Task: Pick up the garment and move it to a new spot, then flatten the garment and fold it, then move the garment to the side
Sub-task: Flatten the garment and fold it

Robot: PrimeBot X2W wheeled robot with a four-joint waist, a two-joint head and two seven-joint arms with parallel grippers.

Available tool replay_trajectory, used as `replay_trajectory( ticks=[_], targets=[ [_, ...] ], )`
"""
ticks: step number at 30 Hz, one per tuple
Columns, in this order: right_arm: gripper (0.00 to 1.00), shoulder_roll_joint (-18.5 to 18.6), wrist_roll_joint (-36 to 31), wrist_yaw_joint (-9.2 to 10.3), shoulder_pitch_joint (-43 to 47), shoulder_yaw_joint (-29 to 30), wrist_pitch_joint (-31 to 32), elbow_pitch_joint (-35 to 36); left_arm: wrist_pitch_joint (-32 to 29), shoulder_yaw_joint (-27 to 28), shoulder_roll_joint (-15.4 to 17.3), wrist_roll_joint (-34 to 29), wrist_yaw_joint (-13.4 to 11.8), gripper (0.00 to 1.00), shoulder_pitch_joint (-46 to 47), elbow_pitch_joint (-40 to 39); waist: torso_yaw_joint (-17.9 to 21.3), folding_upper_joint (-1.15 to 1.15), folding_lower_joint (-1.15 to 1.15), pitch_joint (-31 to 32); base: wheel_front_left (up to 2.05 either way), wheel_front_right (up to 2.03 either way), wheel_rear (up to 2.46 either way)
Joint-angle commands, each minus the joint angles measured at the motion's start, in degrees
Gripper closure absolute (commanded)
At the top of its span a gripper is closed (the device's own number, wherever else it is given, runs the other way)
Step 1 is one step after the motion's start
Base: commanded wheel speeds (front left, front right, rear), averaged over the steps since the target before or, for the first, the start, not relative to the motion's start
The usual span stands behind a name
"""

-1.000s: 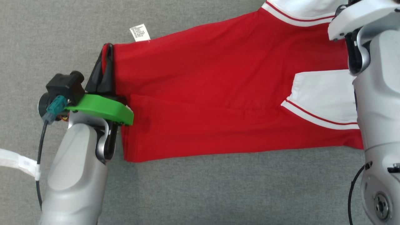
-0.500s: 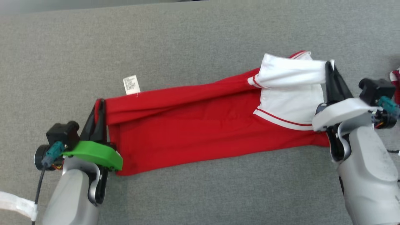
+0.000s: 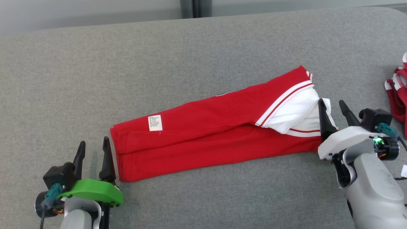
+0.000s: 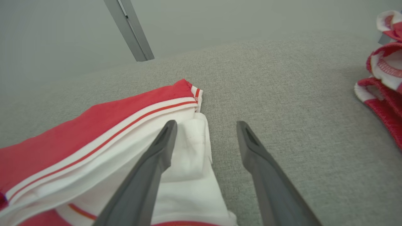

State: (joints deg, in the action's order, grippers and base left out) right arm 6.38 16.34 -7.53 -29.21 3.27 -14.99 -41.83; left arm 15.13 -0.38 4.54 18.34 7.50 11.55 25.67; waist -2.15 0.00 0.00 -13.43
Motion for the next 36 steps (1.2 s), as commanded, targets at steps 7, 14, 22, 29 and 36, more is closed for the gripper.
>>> replay_trajectory(
  ticks=[7,14,22,29,36],
  targets=[
    [0.00,1.2,-2.0,0.09,-5.5,0.9,-0.2,-0.7,0.0,0.7,-1.5,-1.4,-0.1,0.00,-1.5,-3.5,-2.7,0.00,0.00,-0.2,0.00,0.00,0.00],
    [0.00,1.1,-7.0,0.09,-7.6,2.7,2.7,-12.3,0.0,-2.5,-1.5,0.5,-0.1,0.00,-0.2,-4.2,-5.0,0.00,0.00,0.1,0.00,0.00,0.00],
    [1.00,-0.3,-4.2,0.09,-4.2,1.2,6.5,-22.7,0.0,-2.9,-1.5,1.1,-0.1,0.00,-1.2,-3.9,-5.0,0.00,0.00,0.7,0.00,0.00,0.00],
    [1.00,3.5,-2.9,0.17,-4.6,4.7,0.3,-20.0,0.0,-3.7,-1.5,0.3,-0.1,0.00,-2.8,-3.5,-2.2,0.00,0.00,2.8,0.00,0.00,0.00],
    [1.00,3.9,-4.1,0.11,-0.5,8.1,-0.2,-9.1,0.0,-4.6,-1.5,1.0,-0.1,0.00,-4.5,-3.1,2.3,0.00,0.00,5.4,0.00,0.00,0.00]
  ],
)
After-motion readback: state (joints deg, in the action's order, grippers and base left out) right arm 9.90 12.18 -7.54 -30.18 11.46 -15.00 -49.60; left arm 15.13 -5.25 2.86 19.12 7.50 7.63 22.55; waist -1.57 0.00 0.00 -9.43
